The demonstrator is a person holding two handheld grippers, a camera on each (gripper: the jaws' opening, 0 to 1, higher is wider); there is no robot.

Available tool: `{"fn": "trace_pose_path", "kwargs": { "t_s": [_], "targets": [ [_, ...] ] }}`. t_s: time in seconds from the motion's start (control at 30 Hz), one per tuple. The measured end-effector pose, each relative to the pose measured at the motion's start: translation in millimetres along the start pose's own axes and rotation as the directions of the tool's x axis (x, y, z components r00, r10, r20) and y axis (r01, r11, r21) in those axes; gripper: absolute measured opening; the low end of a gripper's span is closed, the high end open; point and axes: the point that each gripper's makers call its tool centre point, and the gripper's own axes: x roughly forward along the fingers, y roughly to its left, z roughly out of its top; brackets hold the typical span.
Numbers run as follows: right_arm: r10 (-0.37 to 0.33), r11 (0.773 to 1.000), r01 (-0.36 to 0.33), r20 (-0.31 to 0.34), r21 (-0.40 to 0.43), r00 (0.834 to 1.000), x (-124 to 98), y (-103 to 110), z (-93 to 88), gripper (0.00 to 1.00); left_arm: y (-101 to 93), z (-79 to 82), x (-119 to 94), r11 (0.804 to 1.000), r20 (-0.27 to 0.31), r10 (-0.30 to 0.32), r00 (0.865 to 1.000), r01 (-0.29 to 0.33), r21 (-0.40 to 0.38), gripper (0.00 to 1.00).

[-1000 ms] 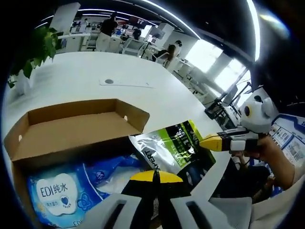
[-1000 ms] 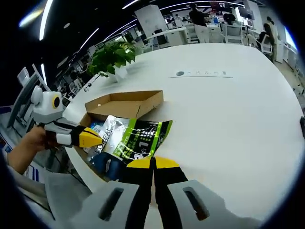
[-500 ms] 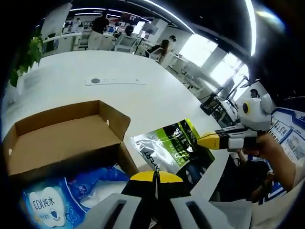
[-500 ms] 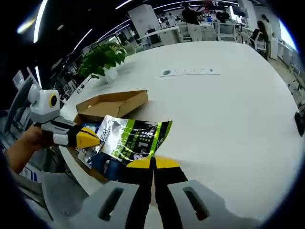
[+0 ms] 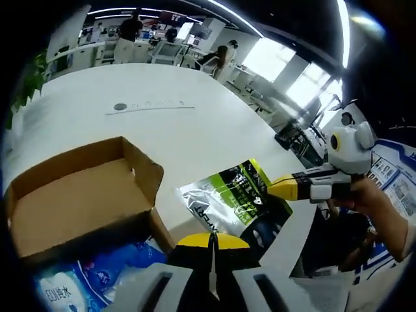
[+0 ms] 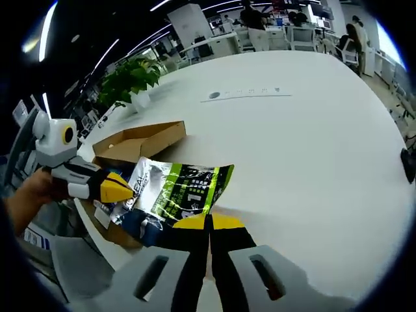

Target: Operate the shoe box by opening the lid, removing the specified soft item, and placing it in the target area until the item is outside and the box remains undamaged.

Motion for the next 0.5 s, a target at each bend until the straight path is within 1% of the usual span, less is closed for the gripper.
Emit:
{"fn": "trace_pose_path", "kwargs": {
  "t_s": [0.27, 0.5],
  "targets": [
    [-0.02, 1.0, 0.02, -0.009, -0.004, 1.0, 10.8, -16.1, 3.8, 0.0, 3.3, 7.7, 19.5, 0.999, -0.053, 0.034, 0.998, -0.032, 0.034, 0.0],
    [-0.038, 0.999, 0.038, -0.016, -0.007, 0.999, 21.2, -31.7, 3.7, 0.0, 6.5, 6.7, 38.6, 0.997, -0.102, 0.061, 0.993, -0.057, 0.046, 0.0]
  ]
}}
